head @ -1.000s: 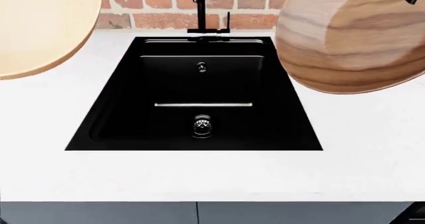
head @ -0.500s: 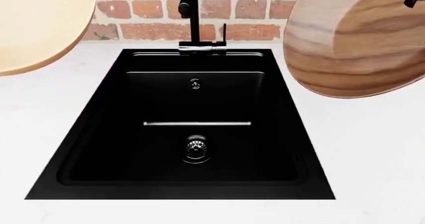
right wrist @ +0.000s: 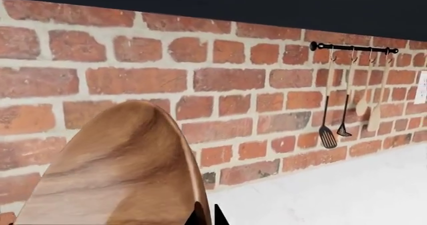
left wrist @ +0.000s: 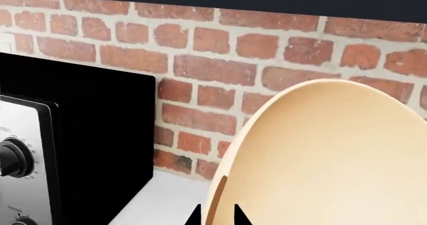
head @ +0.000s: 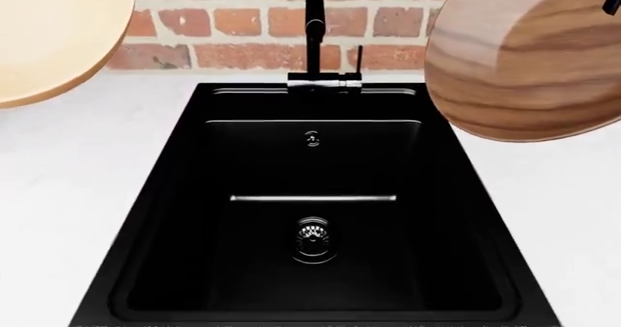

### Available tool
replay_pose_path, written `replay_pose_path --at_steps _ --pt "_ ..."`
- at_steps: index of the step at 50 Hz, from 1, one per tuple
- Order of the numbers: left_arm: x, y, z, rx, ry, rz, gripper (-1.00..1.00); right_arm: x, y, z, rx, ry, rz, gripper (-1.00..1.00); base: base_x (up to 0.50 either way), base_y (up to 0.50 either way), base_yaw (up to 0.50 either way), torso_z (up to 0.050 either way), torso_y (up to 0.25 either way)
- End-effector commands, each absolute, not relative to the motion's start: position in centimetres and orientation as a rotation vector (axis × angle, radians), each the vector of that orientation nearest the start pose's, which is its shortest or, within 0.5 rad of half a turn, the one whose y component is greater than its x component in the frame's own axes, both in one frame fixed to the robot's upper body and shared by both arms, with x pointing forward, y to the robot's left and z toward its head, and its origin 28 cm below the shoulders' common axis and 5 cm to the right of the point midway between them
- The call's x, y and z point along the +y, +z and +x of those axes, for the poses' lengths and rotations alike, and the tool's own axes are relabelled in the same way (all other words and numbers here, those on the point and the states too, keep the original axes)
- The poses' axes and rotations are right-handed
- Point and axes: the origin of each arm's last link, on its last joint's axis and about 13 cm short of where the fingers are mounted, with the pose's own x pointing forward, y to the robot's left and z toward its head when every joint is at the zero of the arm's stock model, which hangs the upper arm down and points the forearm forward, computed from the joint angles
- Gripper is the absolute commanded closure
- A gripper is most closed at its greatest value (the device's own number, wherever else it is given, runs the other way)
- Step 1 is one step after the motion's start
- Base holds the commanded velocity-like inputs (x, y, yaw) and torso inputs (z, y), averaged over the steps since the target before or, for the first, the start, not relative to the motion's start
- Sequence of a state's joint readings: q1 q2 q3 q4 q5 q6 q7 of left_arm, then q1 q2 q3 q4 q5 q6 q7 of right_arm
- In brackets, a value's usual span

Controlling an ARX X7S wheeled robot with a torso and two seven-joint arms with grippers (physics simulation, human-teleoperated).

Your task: Stack the bowls in the sink.

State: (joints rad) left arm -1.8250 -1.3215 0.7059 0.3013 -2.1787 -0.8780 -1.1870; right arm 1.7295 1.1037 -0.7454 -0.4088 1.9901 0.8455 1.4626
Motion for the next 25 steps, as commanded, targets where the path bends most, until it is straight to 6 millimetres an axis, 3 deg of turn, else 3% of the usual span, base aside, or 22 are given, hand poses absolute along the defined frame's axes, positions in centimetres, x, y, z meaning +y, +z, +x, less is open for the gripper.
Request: replay_pose_path --at_steps 1,21,25 --pt "32.45 40.79 14.92 -0.084 0.275 -0.095 1.00 -16.82 38.48 18.60 -0.121 -0.468 -0.077 1.00 0.50 -0.08 0.00 0.000 0.010" --pt "32.52 40.76 14.60 -0.085 0.280 -0.095 1.00 -16.58 38.62 18.58 -0.119 -0.448 -0.073 1.00 0.50 -0.08 0.00 0.000 0.002" --pt "32.52 40.79 14.53 -0.086 0.282 -0.096 1.00 -16.25 38.57 18.54 -0.095 -0.413 -0.096 1.00 0.06 0.00 0.00 0.000 0.000"
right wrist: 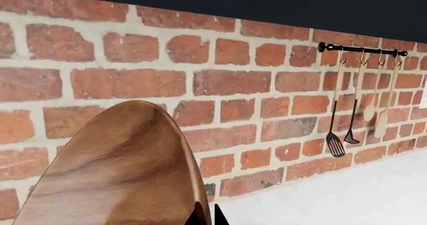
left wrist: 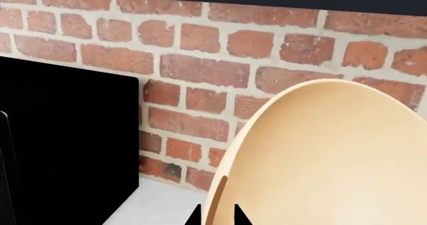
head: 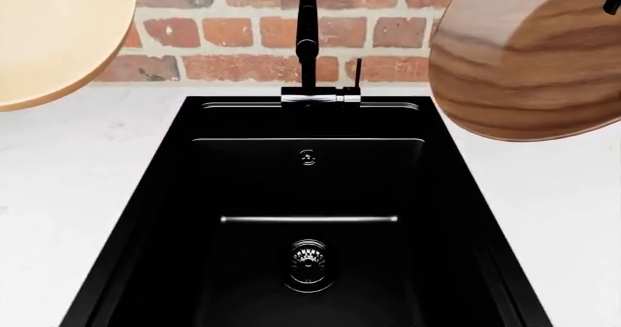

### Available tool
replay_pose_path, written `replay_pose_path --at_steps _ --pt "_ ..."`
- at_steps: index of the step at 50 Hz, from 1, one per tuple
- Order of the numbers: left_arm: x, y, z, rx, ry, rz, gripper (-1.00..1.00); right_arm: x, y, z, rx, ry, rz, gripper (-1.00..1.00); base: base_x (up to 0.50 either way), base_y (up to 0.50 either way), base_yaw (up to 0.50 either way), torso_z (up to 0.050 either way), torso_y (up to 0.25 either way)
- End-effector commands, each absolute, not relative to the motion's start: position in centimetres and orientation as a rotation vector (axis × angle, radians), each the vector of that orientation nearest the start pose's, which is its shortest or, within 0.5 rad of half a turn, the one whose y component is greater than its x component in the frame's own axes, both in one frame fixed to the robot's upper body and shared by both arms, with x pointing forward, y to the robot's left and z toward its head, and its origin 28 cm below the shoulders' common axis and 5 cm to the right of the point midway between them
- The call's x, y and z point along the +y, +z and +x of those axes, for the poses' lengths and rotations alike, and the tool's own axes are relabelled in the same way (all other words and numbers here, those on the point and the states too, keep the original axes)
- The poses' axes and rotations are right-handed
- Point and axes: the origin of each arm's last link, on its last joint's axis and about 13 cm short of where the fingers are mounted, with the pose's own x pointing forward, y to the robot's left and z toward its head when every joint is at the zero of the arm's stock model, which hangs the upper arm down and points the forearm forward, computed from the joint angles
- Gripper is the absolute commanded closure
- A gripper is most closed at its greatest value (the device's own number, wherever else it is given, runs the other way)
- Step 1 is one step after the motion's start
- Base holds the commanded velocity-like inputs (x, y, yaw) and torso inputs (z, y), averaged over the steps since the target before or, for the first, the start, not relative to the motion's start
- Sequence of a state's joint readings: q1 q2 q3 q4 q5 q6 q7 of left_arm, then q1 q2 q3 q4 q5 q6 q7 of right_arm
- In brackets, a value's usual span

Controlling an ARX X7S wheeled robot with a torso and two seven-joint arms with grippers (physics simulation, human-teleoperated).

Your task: Stack the bowls in the sink.

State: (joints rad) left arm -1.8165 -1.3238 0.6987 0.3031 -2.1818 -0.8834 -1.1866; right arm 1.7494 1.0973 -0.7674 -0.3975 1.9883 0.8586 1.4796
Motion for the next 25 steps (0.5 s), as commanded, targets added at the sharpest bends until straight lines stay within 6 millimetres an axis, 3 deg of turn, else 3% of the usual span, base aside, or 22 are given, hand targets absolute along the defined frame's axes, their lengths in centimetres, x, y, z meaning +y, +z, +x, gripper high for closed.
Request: replay_pose_path --at_steps 1,11,25 --pt "32.5 40.8 14.5 -0.087 0.282 -0.096 1.00 -16.1 38.6 18.5 -0.085 -0.395 -0.106 1.00 0.00 0.00 0.00 0.000 0.000" --pt "32.6 40.8 14.5 -0.088 0.279 -0.097 1.00 -14.6 39.3 18.2 -0.016 -0.281 -0.176 1.00 0.00 0.00 0.00 0.000 0.000" --pt "32.6 40.8 14.5 -0.087 0.275 -0.096 1.00 -13.5 38.7 18.7 0.048 -0.196 -0.227 1.00 0.00 0.00 0.00 0.000 0.001"
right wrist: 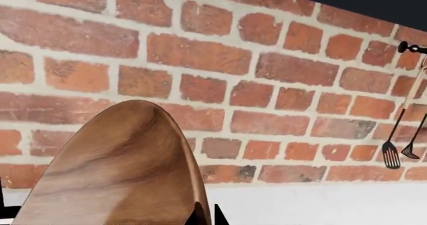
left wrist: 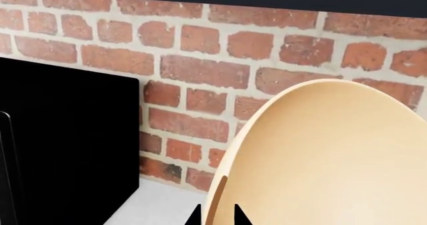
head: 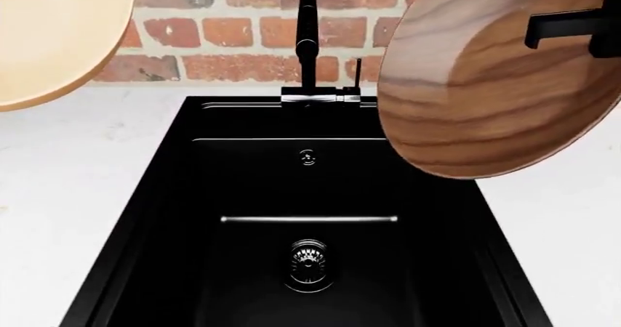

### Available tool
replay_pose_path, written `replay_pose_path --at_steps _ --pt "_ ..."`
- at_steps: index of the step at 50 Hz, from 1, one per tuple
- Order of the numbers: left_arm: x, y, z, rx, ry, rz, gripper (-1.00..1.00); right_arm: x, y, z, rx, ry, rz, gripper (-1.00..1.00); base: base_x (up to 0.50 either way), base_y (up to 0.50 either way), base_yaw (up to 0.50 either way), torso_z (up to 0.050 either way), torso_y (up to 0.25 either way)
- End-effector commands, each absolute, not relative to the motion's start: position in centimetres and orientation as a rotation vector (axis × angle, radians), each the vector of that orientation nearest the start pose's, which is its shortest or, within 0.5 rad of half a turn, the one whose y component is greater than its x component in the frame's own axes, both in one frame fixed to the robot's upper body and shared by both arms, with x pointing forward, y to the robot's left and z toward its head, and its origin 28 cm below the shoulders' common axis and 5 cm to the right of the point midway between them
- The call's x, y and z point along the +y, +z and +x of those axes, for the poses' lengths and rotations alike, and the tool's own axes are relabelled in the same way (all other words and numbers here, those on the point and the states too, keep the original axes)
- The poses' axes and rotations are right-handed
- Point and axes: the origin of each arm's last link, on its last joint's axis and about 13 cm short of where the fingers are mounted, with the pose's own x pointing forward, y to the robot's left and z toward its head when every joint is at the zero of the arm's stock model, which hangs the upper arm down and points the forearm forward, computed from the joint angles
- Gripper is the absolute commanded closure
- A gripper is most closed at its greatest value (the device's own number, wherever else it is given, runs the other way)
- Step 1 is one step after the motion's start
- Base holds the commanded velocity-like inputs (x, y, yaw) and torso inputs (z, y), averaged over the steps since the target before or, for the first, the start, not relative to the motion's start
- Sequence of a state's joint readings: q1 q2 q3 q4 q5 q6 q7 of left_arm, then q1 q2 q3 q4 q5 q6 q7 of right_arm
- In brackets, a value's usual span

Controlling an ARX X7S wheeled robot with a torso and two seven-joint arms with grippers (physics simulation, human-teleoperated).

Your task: Stack the bowls in the sink.

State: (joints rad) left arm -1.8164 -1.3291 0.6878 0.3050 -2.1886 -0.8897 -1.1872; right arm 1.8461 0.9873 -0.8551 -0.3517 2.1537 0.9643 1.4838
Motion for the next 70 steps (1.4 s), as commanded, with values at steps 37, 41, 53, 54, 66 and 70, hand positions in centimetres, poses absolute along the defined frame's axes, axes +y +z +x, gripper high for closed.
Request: replay_pose_path --at_steps 37,41,53,54,66,70 --pt "32.6 40.6 14.5 -0.082 0.267 -0.090 1.00 -11.7 35.8 20.7 0.169 -0.103 -0.340 1.00 0.00 0.00 0.00 0.000 0.001" --pt "32.6 40.5 14.5 -0.080 0.267 -0.090 1.00 -11.4 35.6 20.9 0.174 -0.094 -0.347 1.00 0.00 0.00 0.00 0.000 0.000" --pt "32.6 40.4 14.5 -0.077 0.265 -0.089 1.00 -10.4 34.5 21.7 0.197 -0.046 -0.372 1.00 0.00 0.00 0.00 0.000 0.000" --pt "32.6 40.4 14.5 -0.076 0.265 -0.089 1.00 -10.4 34.5 21.7 0.198 -0.044 -0.373 1.00 0.00 0.00 0.00 0.000 0.010" --pt "32.6 40.3 14.6 -0.073 0.263 -0.090 1.00 -9.9 33.3 22.1 0.225 0.010 -0.346 1.00 0.00 0.00 0.00 0.000 0.000" --pt "32.6 40.3 14.5 -0.073 0.265 -0.091 1.00 -9.7 32.9 22.3 0.230 0.025 -0.334 1.00 0.00 0.00 0.00 0.000 0.000"
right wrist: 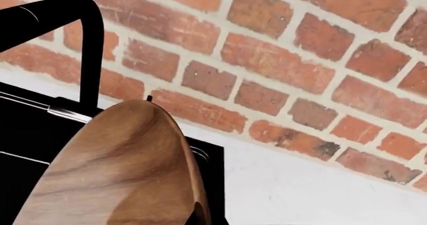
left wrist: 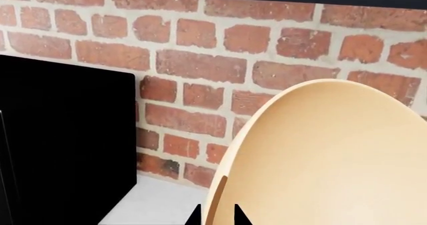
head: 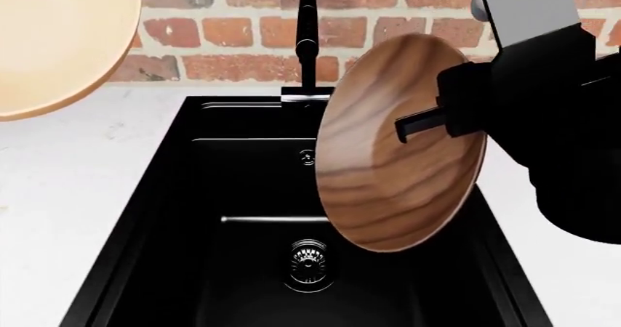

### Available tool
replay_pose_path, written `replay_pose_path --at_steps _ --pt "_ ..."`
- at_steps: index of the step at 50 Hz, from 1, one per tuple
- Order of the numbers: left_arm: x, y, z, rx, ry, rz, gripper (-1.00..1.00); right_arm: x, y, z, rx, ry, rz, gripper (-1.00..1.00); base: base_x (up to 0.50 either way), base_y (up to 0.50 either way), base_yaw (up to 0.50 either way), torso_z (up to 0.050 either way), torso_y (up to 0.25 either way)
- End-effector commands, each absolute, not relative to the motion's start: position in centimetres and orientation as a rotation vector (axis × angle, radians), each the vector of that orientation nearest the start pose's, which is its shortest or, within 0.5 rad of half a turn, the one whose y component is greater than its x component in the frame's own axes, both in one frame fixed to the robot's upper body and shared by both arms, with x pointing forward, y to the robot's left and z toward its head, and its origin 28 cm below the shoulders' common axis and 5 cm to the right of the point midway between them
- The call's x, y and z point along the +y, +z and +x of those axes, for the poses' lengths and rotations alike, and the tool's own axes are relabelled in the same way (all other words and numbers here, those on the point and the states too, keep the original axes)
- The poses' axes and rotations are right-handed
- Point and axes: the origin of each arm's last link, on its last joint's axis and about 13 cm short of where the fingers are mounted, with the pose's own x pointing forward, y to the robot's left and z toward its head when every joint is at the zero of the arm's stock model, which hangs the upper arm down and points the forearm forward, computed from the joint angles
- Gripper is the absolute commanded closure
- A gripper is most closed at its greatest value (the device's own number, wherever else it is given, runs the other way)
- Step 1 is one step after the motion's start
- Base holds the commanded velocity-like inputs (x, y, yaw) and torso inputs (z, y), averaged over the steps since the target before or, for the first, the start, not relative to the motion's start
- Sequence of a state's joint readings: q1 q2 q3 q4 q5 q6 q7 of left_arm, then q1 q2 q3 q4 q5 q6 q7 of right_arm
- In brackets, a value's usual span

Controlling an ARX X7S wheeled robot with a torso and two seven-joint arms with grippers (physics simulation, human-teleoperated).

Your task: Stack the bowls in the sink.

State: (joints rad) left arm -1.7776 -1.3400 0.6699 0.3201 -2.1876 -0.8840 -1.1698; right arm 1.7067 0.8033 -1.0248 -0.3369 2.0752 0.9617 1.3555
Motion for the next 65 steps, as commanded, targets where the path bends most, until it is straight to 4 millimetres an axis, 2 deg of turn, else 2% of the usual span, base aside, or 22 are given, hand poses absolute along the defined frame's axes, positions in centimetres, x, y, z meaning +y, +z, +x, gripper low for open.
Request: replay_pose_path --at_steps 1,24,65 --pt "32.6 40.3 14.4 -0.073 0.265 -0.091 1.00 -9.7 32.8 22.4 0.232 0.030 -0.333 1.00 0.00 0.00 0.00 0.000 0.000" --pt "32.7 40.0 14.8 -0.070 0.264 -0.089 1.00 -8.2 30.1 23.2 0.282 0.128 -0.308 1.00 0.00 0.00 0.00 0.000 0.000" --pt "32.8 39.8 14.6 -0.065 0.269 -0.089 1.00 -7.1 27.4 23.5 0.367 0.286 -0.144 1.00 0.00 0.00 0.00 0.000 0.000"
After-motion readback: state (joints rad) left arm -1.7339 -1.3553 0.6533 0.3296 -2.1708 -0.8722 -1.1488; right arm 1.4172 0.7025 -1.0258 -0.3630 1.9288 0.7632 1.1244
